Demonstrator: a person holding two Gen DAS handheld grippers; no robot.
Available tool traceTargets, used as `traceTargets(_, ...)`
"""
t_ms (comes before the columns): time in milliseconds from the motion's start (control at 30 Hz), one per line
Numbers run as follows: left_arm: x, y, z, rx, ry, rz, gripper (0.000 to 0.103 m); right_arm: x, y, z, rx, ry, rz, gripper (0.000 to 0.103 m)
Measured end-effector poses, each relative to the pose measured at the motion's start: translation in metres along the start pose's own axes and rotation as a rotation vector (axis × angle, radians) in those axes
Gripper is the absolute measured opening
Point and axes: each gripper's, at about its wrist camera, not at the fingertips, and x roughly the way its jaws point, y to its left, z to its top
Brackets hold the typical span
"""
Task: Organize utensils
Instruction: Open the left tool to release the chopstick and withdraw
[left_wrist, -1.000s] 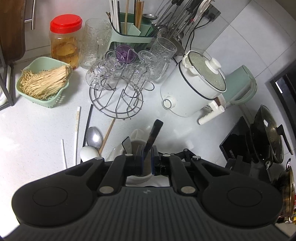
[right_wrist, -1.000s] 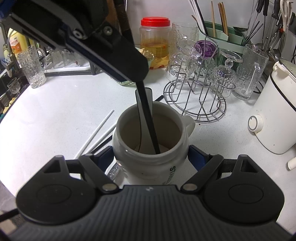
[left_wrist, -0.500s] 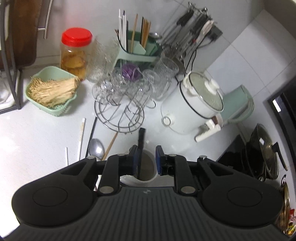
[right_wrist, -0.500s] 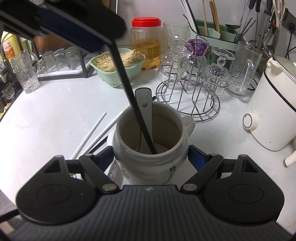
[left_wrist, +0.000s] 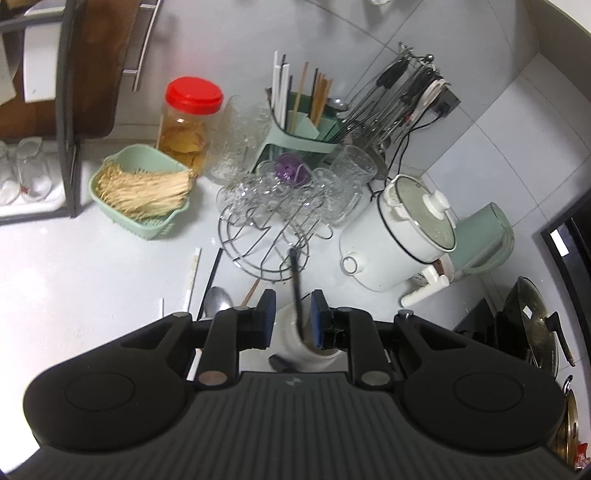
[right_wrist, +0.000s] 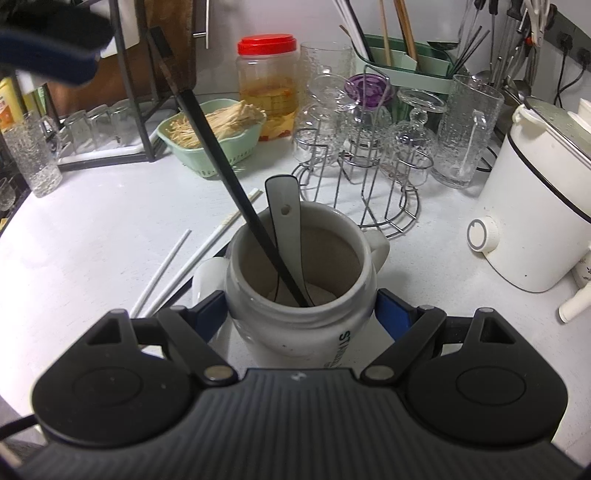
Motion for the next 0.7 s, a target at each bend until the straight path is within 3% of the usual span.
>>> traceTargets(367,0.032,0.02,-0.035,-0.018,0.049,0.021,0.022,-0.006,-0.012,-0.006,0.027,0.002,-0.029,0.088)
traceTargets(500,0.046,0.029,-0.046,-0.003,0.074,0.056,0.035,-0.008,-0.017,-0.008,0.032,0.008,-0.035,0.088)
traceTargets(700,0.069,0.043,-0.057,-0.02,0.104,0.077,0.038,-0.012,-0.022,-0.013,0.027,0.01,-0.036,0.088)
